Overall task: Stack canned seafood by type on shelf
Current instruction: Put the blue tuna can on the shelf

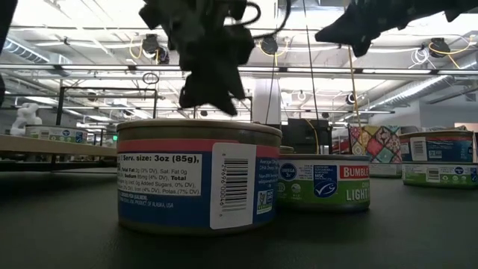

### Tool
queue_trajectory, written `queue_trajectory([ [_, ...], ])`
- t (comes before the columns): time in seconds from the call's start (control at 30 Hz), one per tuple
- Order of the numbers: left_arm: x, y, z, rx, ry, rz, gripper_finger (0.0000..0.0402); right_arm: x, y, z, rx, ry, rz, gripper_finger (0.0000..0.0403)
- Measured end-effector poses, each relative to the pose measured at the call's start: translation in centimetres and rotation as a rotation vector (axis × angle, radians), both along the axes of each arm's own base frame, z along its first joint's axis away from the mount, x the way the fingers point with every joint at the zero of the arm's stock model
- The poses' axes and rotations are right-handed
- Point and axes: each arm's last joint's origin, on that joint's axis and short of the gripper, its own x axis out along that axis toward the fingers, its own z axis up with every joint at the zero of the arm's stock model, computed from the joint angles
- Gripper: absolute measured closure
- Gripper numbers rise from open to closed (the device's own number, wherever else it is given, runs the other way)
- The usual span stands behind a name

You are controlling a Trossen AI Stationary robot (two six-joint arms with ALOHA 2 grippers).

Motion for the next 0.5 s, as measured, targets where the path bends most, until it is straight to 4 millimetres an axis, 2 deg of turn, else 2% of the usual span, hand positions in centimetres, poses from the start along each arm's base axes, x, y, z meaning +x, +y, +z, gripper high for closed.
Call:
queue_trajectory([
  [0.23, 0.7, -0.1, -2.5, 0.014, 0.062, -0.042, 0.0254, 0.1, 0.0, 0.4, 0.005, -0.048, -0.001, 0.0403],
  [0.5, 0.9, 0.0, -3.1, 0.059, 0.060, -0.063, 0.0254, 0.1, 0.0, 0.4, 0.049, -0.053, -0.008, 0.0403],
])
